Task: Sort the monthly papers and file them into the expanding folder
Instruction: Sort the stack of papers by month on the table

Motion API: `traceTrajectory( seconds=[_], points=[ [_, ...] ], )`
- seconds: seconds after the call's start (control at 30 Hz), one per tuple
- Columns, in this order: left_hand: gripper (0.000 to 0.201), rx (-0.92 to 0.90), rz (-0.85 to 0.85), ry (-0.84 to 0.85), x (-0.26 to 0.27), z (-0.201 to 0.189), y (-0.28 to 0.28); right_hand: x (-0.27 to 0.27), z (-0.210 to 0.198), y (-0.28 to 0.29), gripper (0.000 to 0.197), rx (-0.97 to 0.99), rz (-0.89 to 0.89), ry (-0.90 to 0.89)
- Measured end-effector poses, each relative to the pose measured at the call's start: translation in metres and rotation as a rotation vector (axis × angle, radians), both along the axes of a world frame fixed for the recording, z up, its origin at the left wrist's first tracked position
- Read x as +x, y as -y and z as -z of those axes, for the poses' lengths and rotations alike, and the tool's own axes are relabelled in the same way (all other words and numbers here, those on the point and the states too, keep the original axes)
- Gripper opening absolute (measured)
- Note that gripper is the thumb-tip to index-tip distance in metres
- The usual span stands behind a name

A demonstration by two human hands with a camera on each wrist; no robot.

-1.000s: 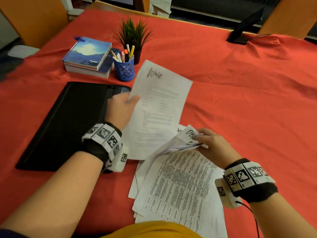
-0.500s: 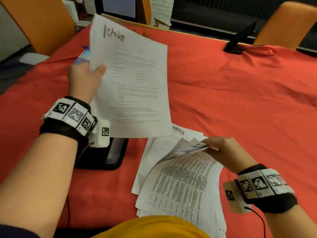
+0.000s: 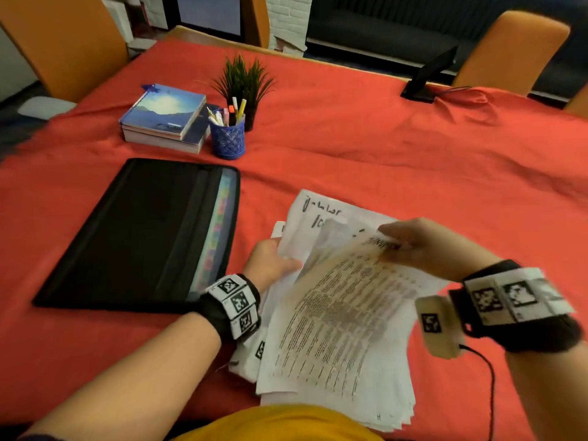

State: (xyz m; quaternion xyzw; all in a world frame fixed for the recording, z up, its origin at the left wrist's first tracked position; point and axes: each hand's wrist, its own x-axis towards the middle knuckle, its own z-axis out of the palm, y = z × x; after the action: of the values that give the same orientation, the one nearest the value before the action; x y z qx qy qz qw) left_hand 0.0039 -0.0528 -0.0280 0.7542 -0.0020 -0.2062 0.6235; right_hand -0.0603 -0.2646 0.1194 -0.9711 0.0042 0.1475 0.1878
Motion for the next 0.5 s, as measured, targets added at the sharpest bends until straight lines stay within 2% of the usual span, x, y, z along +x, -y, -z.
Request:
traceTrajectory(
  seconds=[0.17,0.23,0.3,0.37,0.43,0.5],
  points=[
    [0.008,-0.071,0.039,-0.024,-0.006,0.006,0.004,-0.003,0.064,-0.012,0.026,-0.005,0.07,0.079],
    [0.025,-0.071,0.067,-0.049,-0.006,0.009,0.006,-0.001,0.078,-0.008,0.018,0.002,0.101,0.145],
    [0.041,-0.153,0.143,-0.165,-0.007,0.011,0.004,0.0,0.089,-0.004,0.012,0.019,0.13,0.224],
    [0.036,-0.192,0.258,-0.202,-0.013,0.013,0.005,0.0,0.1,0.0,0.009,0.018,0.13,0.288],
    [0.022,-0.037,0.383,-0.067,-0.018,0.019,0.006,-0.001,0.109,0.002,0.02,0.049,0.119,0.371],
    [0.007,0.135,0.443,0.047,-0.02,0.025,0.007,0.0,0.111,0.006,0.048,0.097,0.121,0.419]
  ],
)
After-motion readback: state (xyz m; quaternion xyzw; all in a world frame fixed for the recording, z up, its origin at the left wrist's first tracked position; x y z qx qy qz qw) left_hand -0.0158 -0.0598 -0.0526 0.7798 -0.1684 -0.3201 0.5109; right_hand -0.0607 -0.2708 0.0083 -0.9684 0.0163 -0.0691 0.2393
